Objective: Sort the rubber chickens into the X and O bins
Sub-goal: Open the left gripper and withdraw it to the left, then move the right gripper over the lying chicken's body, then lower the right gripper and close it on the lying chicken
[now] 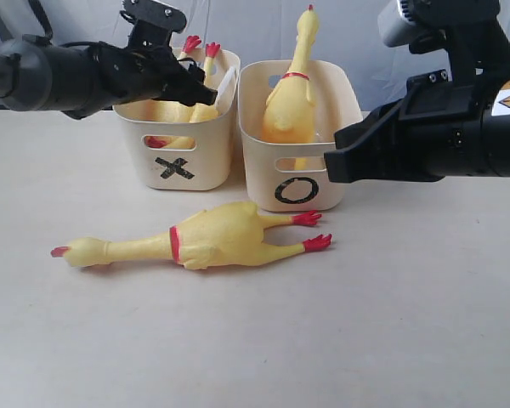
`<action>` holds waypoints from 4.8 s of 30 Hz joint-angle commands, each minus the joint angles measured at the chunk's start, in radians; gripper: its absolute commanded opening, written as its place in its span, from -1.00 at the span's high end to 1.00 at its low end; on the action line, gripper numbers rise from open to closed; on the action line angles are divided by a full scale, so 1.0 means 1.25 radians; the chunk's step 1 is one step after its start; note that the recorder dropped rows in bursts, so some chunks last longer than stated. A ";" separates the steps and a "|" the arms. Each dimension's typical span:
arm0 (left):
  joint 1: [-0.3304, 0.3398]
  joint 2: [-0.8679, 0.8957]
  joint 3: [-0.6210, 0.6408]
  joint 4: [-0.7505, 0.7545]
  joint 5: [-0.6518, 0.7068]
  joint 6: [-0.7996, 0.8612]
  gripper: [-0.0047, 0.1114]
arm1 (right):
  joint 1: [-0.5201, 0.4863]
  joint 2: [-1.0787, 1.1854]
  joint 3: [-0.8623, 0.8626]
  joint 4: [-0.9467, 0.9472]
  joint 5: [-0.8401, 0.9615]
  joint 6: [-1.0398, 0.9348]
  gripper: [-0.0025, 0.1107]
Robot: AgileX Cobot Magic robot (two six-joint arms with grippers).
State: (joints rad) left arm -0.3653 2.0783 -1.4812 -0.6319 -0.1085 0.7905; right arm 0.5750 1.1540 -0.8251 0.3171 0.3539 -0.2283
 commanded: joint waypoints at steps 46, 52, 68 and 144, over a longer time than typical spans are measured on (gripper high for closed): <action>0.020 -0.752 0.547 0.266 0.732 -0.223 0.91 | 0.104 -0.007 0.057 0.025 -0.088 -0.170 0.97; 0.020 -0.924 0.675 0.177 0.706 -0.225 0.91 | 0.146 -0.004 0.057 0.020 -0.190 -0.221 0.97; 0.020 -1.317 0.750 0.367 0.685 -0.345 0.91 | 0.283 0.441 -0.259 0.017 -0.160 -0.298 0.97; 0.020 -1.407 0.751 0.587 0.685 -0.570 0.91 | 0.307 0.925 -0.541 -0.214 -0.312 -0.347 0.30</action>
State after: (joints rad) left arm -0.3408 0.3250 -0.5471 0.1085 0.7525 0.0860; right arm 0.9584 2.2960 -1.4973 0.0599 -0.0351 -0.6577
